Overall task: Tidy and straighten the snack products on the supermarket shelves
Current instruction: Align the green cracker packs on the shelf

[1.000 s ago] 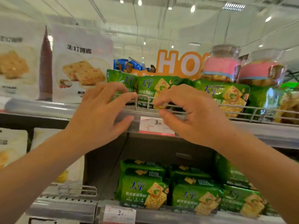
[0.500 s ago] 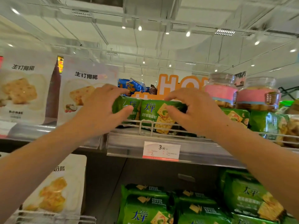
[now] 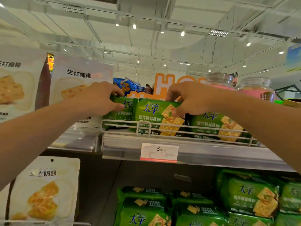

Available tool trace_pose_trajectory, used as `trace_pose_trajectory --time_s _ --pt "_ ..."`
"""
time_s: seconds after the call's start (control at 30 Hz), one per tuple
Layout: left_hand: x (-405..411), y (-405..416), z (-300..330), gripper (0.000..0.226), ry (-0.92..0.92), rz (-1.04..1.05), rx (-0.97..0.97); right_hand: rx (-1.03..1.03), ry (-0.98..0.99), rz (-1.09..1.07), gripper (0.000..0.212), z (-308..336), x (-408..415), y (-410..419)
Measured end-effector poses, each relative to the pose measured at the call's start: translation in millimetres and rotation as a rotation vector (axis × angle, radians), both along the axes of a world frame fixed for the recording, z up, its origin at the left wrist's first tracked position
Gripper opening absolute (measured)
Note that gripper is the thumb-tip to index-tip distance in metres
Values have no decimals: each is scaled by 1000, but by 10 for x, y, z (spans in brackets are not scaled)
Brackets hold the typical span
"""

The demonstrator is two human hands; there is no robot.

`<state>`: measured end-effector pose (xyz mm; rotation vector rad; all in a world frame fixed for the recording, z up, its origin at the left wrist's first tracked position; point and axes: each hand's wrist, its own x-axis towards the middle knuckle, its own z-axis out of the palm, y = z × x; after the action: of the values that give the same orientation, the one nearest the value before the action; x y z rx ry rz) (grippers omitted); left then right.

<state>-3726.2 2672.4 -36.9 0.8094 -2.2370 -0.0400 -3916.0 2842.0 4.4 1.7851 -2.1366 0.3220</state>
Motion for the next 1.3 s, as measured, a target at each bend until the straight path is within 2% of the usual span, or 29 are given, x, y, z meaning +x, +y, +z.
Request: trace_pose_trajectory --time_s 0.17,0.27,0.43,0.57,0.67,0.73,0.8,0.9,1.1,1.23,1.3 --pt "14 -36 22 39 16 -81 109 -24 -74 53 36 -75 -98 64" --pt "-12 -60 45 31 71 -206 212 -51 -83 98 34 -151 -149 74" --pt "-171 -24 68 33 101 -374 342 -96 -75 129 35 -227 -197 116" --pt "-313 9 81 33 257 -503 644 -104 -75 165 32 -258 -216 156" --pt "-363 19 103 24 351 -622 859 -99 -82 161 29 -286 -218 161" --pt "-387 28 98 35 262 -656 832 -97 -81 147 29 -295 -223 147" --pt "-431 43 69 43 115 -660 717 -100 -83 139 30 -301 -218 131" --pt "-496 44 40 63 117 -674 682 -94 -91 125 30 -323 -223 102" --pt "-512 17 6 62 145 -721 646 -114 -92 140 33 -358 -228 83" --pt "-496 24 -26 47 152 -743 625 -132 -83 161 34 -384 -260 71" --pt "-468 63 -23 59 127 -703 594 -138 -77 172 33 -387 -270 68"
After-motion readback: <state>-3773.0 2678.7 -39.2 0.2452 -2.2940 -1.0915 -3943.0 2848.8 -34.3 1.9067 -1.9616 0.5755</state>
